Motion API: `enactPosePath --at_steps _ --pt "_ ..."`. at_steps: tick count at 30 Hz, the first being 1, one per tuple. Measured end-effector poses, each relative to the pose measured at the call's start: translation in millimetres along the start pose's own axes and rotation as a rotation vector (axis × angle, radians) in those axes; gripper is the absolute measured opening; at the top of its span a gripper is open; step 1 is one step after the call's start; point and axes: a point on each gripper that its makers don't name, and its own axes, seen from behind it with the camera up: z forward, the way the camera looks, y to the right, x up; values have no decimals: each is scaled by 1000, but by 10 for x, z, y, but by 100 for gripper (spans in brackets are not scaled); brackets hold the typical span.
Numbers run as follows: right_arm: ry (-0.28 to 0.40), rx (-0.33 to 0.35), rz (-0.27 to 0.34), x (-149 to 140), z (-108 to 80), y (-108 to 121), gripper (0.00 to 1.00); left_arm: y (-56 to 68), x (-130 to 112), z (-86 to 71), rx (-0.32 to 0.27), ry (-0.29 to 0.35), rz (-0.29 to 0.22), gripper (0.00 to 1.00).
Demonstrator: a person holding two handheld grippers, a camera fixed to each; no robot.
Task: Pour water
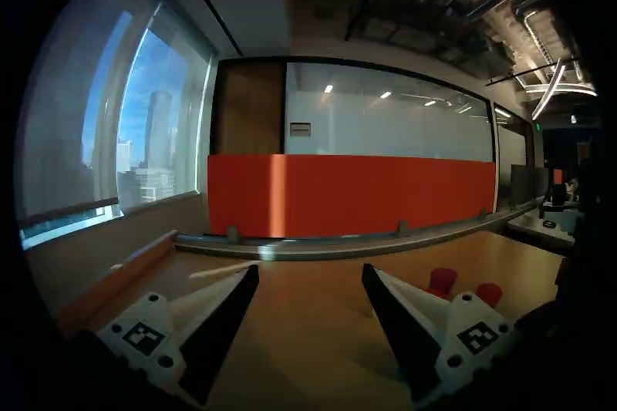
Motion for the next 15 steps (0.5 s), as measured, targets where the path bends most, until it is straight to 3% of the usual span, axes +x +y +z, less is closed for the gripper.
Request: enactPosePath --at_steps 6,15 --pt "0 23 -3 284 63 -28 100 7 372 60 -18 0 16 100" --pt "-14 44 -19 429 93 -72 100 208 573 104 -109 -32 -4 100"
